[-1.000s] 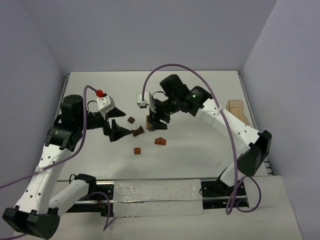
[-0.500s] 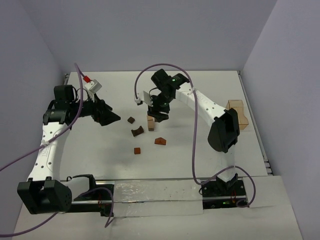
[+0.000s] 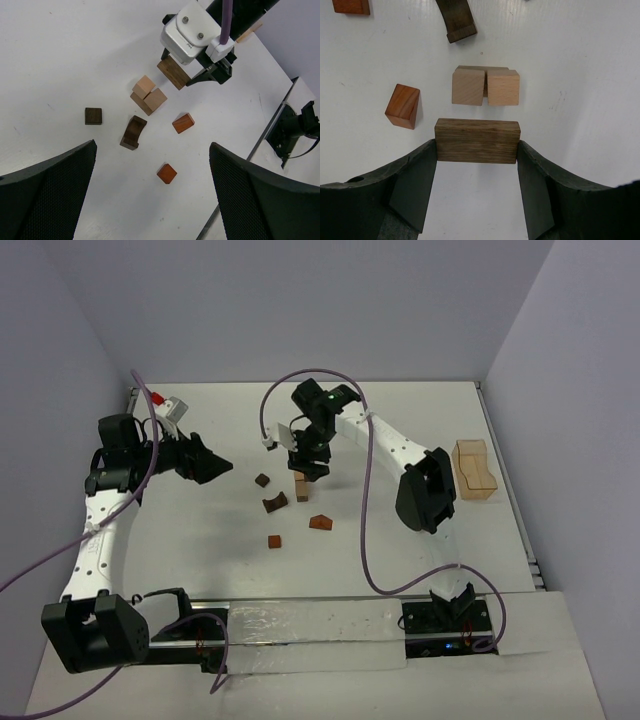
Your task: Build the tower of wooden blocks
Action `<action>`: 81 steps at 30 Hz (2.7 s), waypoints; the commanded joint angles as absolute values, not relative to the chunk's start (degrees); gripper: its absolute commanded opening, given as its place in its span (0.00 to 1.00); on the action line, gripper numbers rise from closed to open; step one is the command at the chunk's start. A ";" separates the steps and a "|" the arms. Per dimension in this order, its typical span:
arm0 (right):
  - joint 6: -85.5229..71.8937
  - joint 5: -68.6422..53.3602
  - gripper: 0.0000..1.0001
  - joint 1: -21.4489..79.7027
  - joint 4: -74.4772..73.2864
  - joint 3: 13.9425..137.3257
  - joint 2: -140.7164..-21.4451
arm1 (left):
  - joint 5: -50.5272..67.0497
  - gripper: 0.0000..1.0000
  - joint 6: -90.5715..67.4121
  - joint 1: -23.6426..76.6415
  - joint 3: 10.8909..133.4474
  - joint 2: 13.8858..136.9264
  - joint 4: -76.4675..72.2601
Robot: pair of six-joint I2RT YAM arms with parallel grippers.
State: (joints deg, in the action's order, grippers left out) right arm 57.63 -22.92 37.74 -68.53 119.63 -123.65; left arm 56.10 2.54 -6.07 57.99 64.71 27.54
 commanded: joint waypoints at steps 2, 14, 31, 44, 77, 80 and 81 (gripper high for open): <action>58.90 -22.27 0.30 38.71 -68.83 121.96 -124.88 | 56.04 0.99 0.53 -7.64 60.52 65.73 22.79; 57.85 -21.95 0.31 39.55 -66.82 122.15 -127.86 | 54.25 0.99 -1.58 -7.73 60.56 66.07 21.99; 56.68 -21.71 0.33 39.99 -64.69 122.34 -129.46 | 54.40 0.99 -2.11 -7.73 60.12 66.88 20.90; 56.16 -21.44 0.37 40.51 -64.70 124.45 -130.79 | 53.96 0.99 -2.29 -7.73 59.24 66.18 20.21; 56.26 -20.30 0.77 41.57 -63.19 122.24 -129.81 | 53.79 0.99 -1.68 -7.73 58.89 65.48 20.39; 56.56 -20.37 0.75 41.66 -63.32 122.08 -129.64 | 53.64 0.99 -1.69 -7.73 58.89 65.33 20.39; 56.60 -20.39 0.74 41.66 -63.37 122.08 -129.64 | 53.61 0.99 -1.67 -7.73 58.89 65.30 20.39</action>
State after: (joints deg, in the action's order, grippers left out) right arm 56.42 -20.27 41.00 -64.27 121.82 -130.76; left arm 53.74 -1.37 -7.31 58.08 66.72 22.79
